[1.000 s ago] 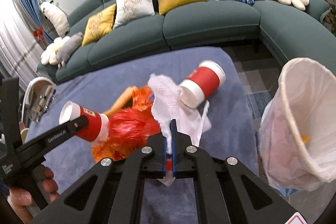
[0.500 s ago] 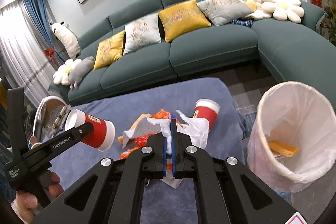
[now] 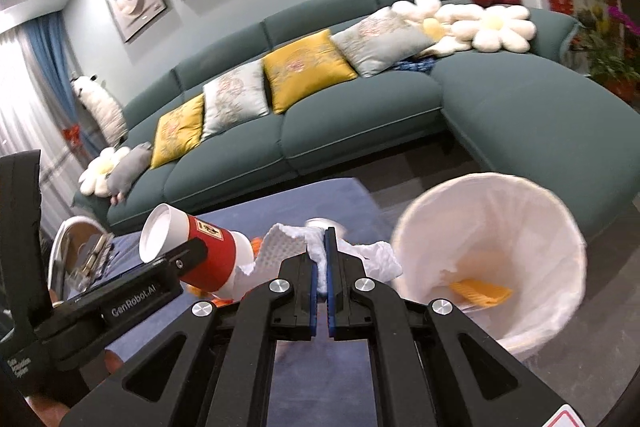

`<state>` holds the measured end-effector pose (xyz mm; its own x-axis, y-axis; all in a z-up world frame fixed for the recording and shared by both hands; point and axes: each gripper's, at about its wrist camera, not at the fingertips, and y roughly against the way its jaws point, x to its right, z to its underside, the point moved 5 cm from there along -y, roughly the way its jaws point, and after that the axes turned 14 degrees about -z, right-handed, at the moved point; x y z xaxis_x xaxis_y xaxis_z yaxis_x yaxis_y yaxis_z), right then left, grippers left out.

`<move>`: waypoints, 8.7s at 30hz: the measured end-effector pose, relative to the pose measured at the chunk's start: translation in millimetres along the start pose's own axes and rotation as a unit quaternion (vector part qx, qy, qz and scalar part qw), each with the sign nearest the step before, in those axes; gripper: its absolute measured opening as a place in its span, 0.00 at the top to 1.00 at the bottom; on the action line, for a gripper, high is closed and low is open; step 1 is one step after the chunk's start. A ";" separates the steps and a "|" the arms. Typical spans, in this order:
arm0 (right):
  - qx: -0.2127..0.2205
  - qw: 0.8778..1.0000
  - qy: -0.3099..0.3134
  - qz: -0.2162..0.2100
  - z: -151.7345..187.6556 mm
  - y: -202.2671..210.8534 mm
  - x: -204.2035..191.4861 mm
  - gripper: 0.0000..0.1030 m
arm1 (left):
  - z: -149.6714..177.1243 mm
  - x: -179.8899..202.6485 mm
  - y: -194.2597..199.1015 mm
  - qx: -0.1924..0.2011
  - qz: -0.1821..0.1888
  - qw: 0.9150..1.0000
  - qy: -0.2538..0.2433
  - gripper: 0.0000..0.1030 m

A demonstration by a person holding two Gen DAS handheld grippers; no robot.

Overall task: Collect trash
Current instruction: 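Move both tools over the wastebasket and open them to drop cup and tissue, then return both tools to the pile and grasp the red plastic bag with the right tool, then grasp the orange printed plastic bag with the left tool while the right tool holds the red bag, then carry both bags over the wastebasket and open both tools to drop them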

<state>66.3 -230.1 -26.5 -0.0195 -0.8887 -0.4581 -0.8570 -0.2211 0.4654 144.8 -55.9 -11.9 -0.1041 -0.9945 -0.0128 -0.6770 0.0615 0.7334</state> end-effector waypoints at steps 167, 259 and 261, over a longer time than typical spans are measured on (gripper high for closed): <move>-0.146 0.989 -0.008 -0.022 75.6 -149.2 -12.9 0.74 | 72.0 -110.4 -157.9 -0.157 -0.038 0.986 0.032 0.86; 0.001 0.992 -0.068 0.106 9.0 3.2 136.4 0.57 | 23.7 87.4 -58.8 -0.071 0.102 0.991 -0.058 0.40; -0.002 0.993 -0.065 0.102 8.0 0.4 130.6 0.57 | 24.7 79.6 -59.4 -0.073 0.099 0.991 -0.052 0.40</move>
<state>59.3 -343.0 -92.2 -0.2600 -0.8555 -0.4477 -0.8264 -0.0427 0.5615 158.7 -136.6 -73.3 -0.3046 -0.9493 0.0772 -0.5241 0.2348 0.8186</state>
